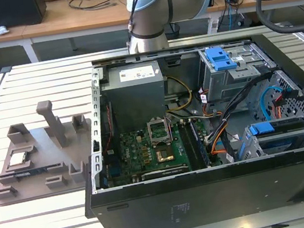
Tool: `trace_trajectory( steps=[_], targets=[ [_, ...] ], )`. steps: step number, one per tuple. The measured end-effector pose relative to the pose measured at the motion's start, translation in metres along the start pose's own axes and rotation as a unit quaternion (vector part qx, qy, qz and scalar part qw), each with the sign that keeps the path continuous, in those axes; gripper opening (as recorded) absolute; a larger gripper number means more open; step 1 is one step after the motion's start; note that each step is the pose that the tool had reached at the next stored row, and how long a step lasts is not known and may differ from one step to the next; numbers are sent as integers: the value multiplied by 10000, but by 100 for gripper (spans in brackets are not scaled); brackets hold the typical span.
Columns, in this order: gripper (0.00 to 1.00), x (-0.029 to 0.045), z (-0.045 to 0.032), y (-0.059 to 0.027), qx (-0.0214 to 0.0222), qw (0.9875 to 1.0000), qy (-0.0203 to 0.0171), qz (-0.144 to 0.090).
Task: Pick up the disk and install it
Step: 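Insert the first disk wire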
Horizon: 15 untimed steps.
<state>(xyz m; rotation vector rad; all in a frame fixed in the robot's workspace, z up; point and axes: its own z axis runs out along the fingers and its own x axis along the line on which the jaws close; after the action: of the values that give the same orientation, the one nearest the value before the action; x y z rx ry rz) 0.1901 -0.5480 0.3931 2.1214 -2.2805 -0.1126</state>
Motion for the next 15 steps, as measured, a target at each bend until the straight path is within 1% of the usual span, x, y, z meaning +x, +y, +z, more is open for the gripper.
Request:
trace_trajectory(
  steps=[5, 6, 7, 8, 9, 12, 15],
  targets=[
    [11, 0, 0, 0, 0, 10000, 0, -1],
    [24, 0, 0, 0, 0, 10000, 0, -1],
    [24, 0, 0, 0, 0, 10000, 0, -1],
    [30, 0, 0, 0, 0, 10000, 0, -1],
    [30, -1, 0, 0, 0, 10000, 0, -1],
    [30, -57, 11, -2, 0, 10000, 2, -1],
    [30, -151, 55, -14, -6, 10000, 2, -1]
  ],
)
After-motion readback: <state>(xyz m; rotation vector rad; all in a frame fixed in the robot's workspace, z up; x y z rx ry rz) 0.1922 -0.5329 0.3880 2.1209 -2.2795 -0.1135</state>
